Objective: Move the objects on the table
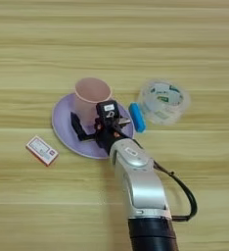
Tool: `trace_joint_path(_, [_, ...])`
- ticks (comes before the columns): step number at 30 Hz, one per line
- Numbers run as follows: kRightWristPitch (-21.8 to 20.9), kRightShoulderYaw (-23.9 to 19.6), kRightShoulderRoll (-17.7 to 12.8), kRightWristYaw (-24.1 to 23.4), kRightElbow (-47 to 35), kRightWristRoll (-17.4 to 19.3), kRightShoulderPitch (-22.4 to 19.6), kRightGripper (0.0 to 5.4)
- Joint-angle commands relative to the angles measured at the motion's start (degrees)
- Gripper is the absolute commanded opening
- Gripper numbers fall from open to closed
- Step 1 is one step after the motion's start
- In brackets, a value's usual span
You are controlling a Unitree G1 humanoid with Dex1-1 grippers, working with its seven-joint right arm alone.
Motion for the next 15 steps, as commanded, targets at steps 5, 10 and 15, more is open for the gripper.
trace_joint_path(5, [0.1, -2.6, -4.5, 1.7, -8.9, 1.8, -1.2, 5.37])
trace_joint_path(10, [3.0, -4.0, -6.8, 3.7, -13.3, 3.8, -0.1, 5.37])
trace_joint_path(15, [6.2, -4.5, -9.1, 6.7, -15.6, 6.2, 1.1, 5.37])
